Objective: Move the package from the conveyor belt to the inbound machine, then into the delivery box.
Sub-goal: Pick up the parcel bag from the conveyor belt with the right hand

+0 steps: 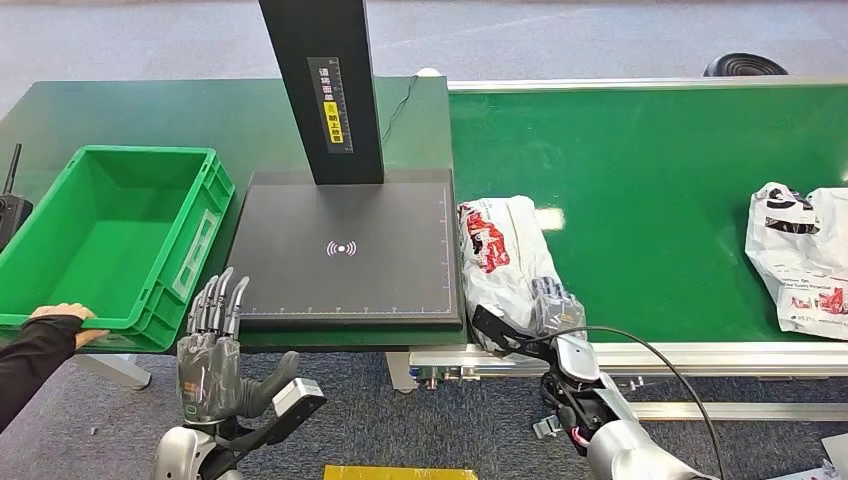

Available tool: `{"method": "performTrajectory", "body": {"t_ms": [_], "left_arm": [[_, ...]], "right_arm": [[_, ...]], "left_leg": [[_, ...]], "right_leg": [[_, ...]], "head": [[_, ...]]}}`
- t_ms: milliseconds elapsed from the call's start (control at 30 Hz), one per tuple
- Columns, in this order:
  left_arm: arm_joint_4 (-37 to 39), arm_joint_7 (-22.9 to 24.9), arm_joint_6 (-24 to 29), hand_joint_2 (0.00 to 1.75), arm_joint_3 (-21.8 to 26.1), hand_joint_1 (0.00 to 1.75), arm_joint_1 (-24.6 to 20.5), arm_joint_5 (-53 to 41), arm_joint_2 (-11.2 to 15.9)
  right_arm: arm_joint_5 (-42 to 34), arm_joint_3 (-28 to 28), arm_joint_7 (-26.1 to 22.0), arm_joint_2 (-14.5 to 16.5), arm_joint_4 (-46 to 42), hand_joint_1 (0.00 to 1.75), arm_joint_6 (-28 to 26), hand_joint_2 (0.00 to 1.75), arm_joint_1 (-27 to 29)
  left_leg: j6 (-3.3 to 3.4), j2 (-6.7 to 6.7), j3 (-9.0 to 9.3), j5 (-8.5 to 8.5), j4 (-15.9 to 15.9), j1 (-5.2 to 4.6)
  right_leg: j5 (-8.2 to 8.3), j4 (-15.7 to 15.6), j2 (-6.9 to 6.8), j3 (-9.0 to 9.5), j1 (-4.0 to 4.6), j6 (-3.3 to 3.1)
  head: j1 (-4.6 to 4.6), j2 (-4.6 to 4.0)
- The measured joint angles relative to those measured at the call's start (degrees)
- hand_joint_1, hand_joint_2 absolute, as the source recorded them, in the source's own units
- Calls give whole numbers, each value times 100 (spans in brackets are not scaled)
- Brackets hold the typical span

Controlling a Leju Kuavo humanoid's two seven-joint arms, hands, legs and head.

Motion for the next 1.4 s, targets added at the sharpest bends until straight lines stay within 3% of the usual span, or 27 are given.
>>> {"method": "performTrajectory", "body": {"t_ms": [467, 633, 933, 1200, 1233, 1333, 1400], "left_arm": [[117, -7, -43, 0, -70, 0, -29, 165, -114], [176, -32, -50, 0, -70, 0, -44, 179, -130], [248, -67, -56, 0, -70, 0, -85, 203, -131], [344, -120, -49, 0, -70, 0, -108, 262, -132], [356, -121, -47, 0, -69, 0, -111, 271, -132], [375, -128, -45, 0, -68, 0, -112, 275, -133], [379, -134, -45, 0, -67, 0, -108, 268, -133]], "right_arm": [[-38, 7, 44, -154, 0, 4, 197, 0, 10], [-29, 33, 124, -187, 0, 45, 273, 0, 11], [-15, 73, 210, -229, 0, 40, 279, 0, 10], [72, 157, 308, -244, 0, 51, 293, 0, 5], [101, 176, 332, -248, 0, 71, 296, 0, 4], [201, 245, 413, -260, 0, 154, 268, 0, 4], [282, 304, 480, -273, 0, 166, 227, 0, -2]], "left_leg": [[0, -1, 2, 0, 0, 0], [0, -2, 2, 0, 0, 0], [0, -3, 10, 0, 0, 0], [0, -4, 14, 0, 0, 0], [0, -5, 15, 0, 0, 0], [0, -6, 16, 0, 0, 0], [0, -6, 16, 0, 0, 0]], "right_leg": [[0, 0, 0, 1, 0, 0], [0, 0, 0, 1, 0, 0], [0, -1, 0, 9, 0, 0], [0, 0, 0, 15, 0, 0], [0, 0, 0, 16, 0, 0], [0, -1, -1, 17, 0, 0], [0, -1, -1, 18, 0, 0]], "head": [[-1, 0], [0, 0], [0, 0], [0, 0], [0, 0], [0, 0], [0, 0]]}}
